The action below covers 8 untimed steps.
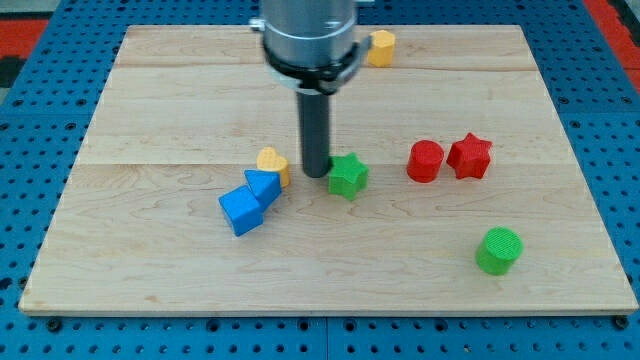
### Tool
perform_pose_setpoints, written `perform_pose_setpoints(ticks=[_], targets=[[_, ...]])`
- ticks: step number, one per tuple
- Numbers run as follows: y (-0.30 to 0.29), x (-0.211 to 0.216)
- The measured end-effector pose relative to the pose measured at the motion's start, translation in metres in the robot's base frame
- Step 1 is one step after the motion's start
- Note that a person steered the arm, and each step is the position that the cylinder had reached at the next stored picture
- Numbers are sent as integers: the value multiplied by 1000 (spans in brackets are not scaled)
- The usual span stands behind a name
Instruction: Keep green star top left to the green circle
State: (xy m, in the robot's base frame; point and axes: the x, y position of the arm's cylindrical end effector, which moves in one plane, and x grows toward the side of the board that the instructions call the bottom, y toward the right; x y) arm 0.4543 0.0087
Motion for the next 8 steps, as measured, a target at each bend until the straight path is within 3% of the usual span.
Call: perform_pose_setpoints(ticks=[3,4,6,8], targets=[[79,17],[90,17],[97,59],[101,48]])
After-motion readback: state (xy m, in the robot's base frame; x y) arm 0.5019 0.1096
